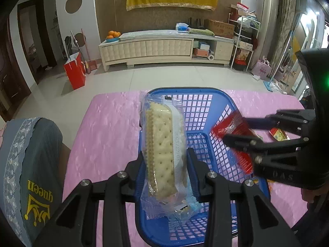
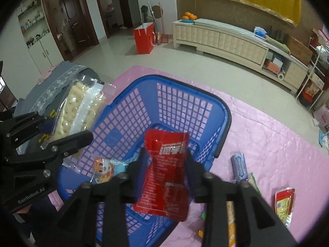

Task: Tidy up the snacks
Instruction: 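Carry the red wrapper into the basket with the right gripper and release it, then lower the cracker pack into the basket and open the left gripper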

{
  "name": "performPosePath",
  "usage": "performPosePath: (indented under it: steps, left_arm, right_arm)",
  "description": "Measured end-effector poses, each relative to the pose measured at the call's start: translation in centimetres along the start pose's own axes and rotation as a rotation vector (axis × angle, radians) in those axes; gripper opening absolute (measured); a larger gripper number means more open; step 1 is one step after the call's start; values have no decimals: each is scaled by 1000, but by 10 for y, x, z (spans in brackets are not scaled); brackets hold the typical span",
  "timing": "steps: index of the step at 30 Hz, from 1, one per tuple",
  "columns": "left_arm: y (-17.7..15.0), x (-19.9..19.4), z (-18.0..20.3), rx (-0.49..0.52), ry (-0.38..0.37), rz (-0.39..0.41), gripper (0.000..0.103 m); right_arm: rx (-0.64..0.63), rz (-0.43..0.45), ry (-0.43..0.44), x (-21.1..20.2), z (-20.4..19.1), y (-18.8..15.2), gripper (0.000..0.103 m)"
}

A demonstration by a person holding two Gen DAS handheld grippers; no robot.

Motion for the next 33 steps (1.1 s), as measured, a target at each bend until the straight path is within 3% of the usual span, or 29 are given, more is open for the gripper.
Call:
performPosePath:
  steps: [1, 2, 3, 19, 33]
  left_arm:
    - [-1, -1, 1, 1, 1, -2, 34]
    - [-1, -2, 0, 3, 2, -2, 34]
    - [-1, -3, 1, 5, 4, -1, 34]
    - [-2, -35, 37, 44, -28, 25, 34]
    - [-14, -16, 85, 80, -95, -25, 35]
  right_arm:
    - [-2, -1, -7, 1, 0, 1, 74]
    - [-4, 3, -12, 0, 0, 2, 83]
    - [-2, 19, -20, -6, 1, 2, 84]
    - [57, 52, -63, -49, 17, -16, 86]
    - [107, 38, -118, -68, 48, -45, 86]
Point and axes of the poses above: each gripper's, at about its wrist camera, not at the fingertips, and x roughly the way its jaws point, z to its right, y to its top, the point moved 8 cm from there along x, roughly the way its jaws point, and after that the axes turned 3 degrees about z, right-handed, at the moved point
